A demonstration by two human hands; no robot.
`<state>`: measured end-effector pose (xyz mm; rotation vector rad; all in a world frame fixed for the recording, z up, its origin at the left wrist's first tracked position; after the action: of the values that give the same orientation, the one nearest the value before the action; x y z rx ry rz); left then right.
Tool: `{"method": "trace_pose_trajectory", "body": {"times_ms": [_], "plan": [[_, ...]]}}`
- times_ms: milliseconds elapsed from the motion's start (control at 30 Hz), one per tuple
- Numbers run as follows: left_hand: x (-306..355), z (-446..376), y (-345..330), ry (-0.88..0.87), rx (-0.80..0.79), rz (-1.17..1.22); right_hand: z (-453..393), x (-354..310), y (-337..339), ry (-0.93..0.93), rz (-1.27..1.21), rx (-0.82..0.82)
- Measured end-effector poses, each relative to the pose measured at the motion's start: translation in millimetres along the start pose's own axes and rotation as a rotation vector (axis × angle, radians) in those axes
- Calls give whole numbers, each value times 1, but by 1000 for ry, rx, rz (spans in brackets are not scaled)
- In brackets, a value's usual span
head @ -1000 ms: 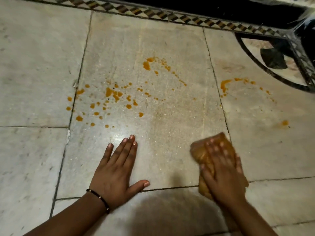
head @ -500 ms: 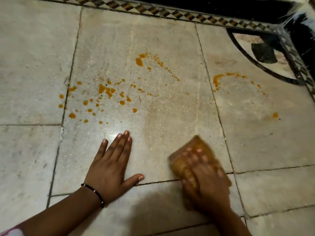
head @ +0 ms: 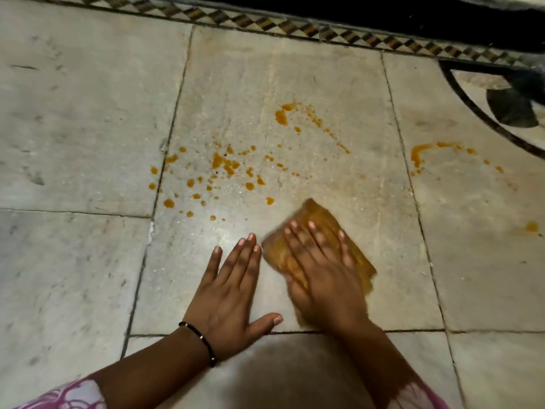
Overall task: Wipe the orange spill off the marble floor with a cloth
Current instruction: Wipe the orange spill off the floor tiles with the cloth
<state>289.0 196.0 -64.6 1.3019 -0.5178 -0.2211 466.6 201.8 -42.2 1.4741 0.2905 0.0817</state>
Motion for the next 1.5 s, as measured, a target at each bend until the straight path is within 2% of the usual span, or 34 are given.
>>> {"method": "trace_pose_trajectory", "body": {"times_ms": [67, 100, 200, 267, 367, 467, 533, 600, 633, 700, 767, 800, 867, 933, 1033, 1133, 1233, 1300, 1433, 1500], "plan": [[-4, 2, 4, -14, 44, 43, 41, 10, -3, -77, -7, 10], [-6, 3, 8, -5, 70, 78, 60, 18, -3, -197, -39, 25], [-20, 11, 24, 119, 163, 150, 83, 25, -8, -579, -60, 120], [-33, 16, 30, 213, 203, 161, 72, 8, -15, -671, -91, 149], [-57, 26, 35, 363, 250, 179, 53, -44, -23, -419, -74, 180], [-77, 33, 44, 477, 312, 216, 37, -116, -29, -153, -181, 56], [-86, 43, 52, 516, 373, 238, 27, -159, -23, -11, -369, -39], [-94, 53, 61, 543, 417, 272, 16, -179, -7, 47, -733, -82], [-99, 59, 68, 552, 448, 288, 8, -181, 4, 3, -933, -116], [-109, 69, 80, 558, 505, 309, -9, -170, 24, -227, -1352, -180], [-120, 74, 86, 569, 538, 290, -26, -133, 39, -411, -1710, -85], [-124, 75, 87, 583, 549, 283, -32, -105, 45, -470, -1785, -25], [-128, 70, 83, 619, 537, 291, -36, -42, 54, -568, -1669, 90], [-124, 60, 73, 640, 492, 303, -30, 21, 60, -677, -1331, 222], [-112, 41, 54, 582, 370, 255, -31, 57, 65, -702, -977, 339], [-106, 27, 41, 527, 278, 168, -54, 23, 56, -503, -776, 265], [-107, 19, 31, 528, 243, 133, -71, -35, 38, -146, -419, 35], [-106, 18, 27, 525, 223, 91, -67, -52, 27, -36, -231, -46], [-104, 18, 25, 532, 215, 60, -18, -45, 29, 124, -326, 29], [-104, 17, 24, 527, 214, 58, 11, -20, 29, 140, -465, -9]]}}
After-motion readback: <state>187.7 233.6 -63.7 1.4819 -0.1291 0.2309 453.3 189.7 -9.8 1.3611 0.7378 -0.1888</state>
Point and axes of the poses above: each hand's wrist, its own z-axis away from the middle knuckle, its own y-axis out of the back of the hand, x = y × z, the point moved 2 cm from there along -z, towards the middle knuckle, and after that the axes turned 4 degrees about y, right-handed, at the moved point
